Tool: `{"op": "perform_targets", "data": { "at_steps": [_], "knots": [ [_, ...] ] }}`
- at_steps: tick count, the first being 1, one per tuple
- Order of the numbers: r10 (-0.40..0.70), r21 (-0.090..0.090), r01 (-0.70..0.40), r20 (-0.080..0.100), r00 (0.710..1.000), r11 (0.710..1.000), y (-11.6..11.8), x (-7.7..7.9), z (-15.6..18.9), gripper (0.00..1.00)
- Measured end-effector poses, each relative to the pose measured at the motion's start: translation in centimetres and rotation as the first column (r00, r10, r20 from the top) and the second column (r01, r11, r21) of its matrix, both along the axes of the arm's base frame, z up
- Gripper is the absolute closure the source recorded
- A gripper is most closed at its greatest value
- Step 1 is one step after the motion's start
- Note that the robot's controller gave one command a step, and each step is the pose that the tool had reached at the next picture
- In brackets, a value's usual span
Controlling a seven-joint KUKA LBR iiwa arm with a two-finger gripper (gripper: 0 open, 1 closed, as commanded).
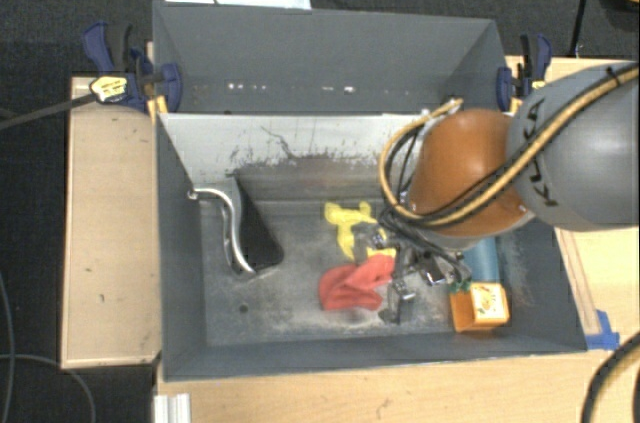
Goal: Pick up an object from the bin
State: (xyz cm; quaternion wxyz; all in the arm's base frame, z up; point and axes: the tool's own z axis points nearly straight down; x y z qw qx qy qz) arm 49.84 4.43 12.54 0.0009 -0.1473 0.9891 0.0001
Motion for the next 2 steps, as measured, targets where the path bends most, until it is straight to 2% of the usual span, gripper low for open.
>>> {"op": "perform_targets", "data": {
  "at_steps": [1, 2],
  "knots": [
    [-0.101, 0.0, 0.101, -0.002, 0.995, 0.995, -0.63, 0.68, -5.71, 0.0],
    [0.049, 0.0, -0.049, 0.003, 0.999, 0.999, -0.43, 0.78, -5.51, 1.0]
  ]
}}
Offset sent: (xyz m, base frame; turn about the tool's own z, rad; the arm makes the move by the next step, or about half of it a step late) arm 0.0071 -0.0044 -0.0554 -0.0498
